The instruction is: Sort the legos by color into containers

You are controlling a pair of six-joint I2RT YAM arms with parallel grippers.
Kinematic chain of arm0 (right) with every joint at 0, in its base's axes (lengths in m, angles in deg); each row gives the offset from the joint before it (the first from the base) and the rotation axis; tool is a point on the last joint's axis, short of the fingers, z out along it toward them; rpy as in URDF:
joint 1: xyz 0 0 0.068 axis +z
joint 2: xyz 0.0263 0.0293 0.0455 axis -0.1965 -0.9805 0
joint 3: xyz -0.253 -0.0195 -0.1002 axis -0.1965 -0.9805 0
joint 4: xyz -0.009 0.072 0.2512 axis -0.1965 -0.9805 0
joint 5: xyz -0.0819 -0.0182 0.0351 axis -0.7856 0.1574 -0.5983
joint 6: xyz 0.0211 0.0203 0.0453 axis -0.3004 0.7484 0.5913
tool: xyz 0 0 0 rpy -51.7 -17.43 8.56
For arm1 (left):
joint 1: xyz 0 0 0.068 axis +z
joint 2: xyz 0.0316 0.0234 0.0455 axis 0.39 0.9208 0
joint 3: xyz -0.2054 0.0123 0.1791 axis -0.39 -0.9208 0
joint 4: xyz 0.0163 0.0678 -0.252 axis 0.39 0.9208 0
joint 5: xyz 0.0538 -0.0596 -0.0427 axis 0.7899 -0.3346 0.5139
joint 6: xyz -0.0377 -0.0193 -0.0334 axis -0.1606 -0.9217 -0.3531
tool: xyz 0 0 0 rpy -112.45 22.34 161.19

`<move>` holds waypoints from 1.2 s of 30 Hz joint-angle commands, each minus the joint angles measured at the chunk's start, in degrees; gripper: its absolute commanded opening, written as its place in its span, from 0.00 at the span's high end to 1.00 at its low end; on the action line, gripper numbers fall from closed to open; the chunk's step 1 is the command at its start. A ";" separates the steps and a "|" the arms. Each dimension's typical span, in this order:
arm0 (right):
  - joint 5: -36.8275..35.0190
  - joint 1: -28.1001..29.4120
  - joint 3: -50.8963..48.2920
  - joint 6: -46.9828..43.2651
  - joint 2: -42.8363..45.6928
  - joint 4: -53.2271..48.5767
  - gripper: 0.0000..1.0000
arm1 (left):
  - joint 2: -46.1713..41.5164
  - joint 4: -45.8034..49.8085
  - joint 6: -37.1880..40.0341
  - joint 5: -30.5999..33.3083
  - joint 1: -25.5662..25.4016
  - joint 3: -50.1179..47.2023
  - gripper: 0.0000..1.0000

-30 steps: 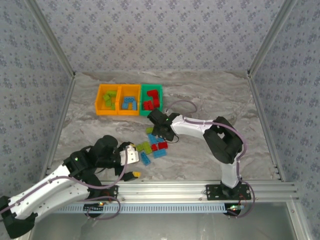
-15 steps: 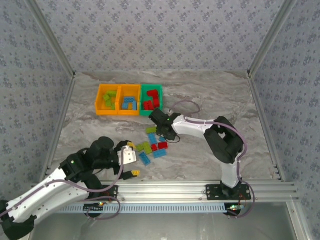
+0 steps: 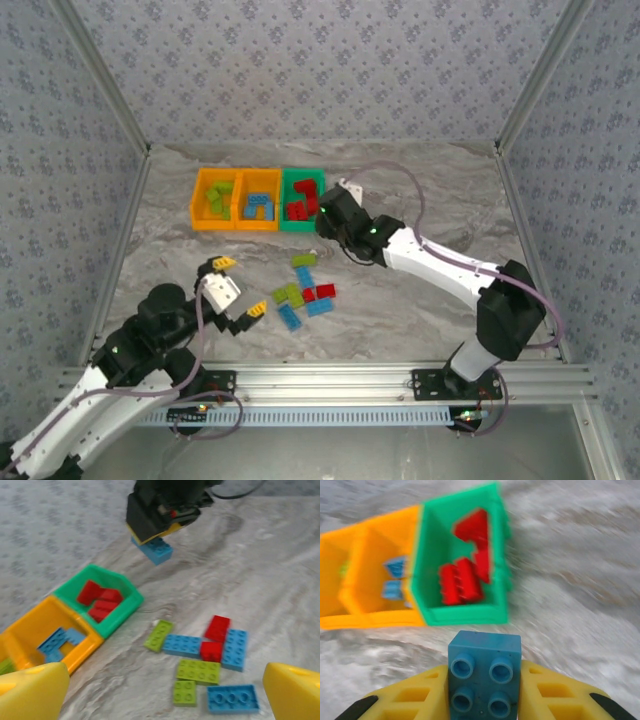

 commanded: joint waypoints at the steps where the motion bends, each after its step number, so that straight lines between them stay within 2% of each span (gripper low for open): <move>1: 4.70 0.88 7.89 -12.89 -6.43 8.35 0.65 | -1.76 -4.22 -7.92 7.80 4.55 1.74 0.01; 3: 5.36 0.68 15.34 -14.49 -12.58 7.15 0.67 | -1.92 -4.61 -11.59 10.16 7.47 1.91 0.01; 6: 5.68 0.18 28.43 -16.38 -23.39 3.31 0.67 | -0.46 -4.11 -14.07 9.40 10.68 2.57 0.01; 14: 6.27 -1.35 59.84 -21.78 -49.45 -4.03 0.62 | 6.90 -1.85 -15.21 4.25 13.60 4.78 0.01; 16: 6.60 -1.58 67.52 -24.21 -54.56 -5.59 0.59 | 7.90 -1.62 -14.89 3.65 13.83 4.99 0.01; 20: 8.57 -2.11 79.91 -25.32 -61.24 -10.59 0.39 | 8.15 -1.65 -14.61 3.76 14.19 4.64 0.01; 22: 8.91 -2.13 80.43 -25.51 -60.09 -11.58 0.33 | 8.06 -1.70 -14.86 4.53 14.19 4.56 0.01; 24: 8.47 -1.96 79.50 -26.22 -57.37 -12.85 0.32 | 8.21 -1.37 -16.51 6.19 14.31 4.83 0.01; 27: 8.86 -1.71 75.41 -26.82 -50.26 -16.02 0.32 | 9.59 1.38 -24.22 9.84 14.39 7.46 0.02; 31: 10.20 -1.17 56.53 -27.81 -33.41 -14.58 0.32 | 14.96 9.86 -38.62 12.97 14.36 12.51 0.06; 33: 12.73 -0.93 46.69 -28.90 -24.86 -13.23 0.31 | 18.54 14.04 -43.99 11.71 14.37 13.45 0.08; 36: 17.05 0.14 32.41 -30.84 -10.99 -13.75 0.29 | 24.76 15.01 -50.07 6.44 14.44 13.50 0.09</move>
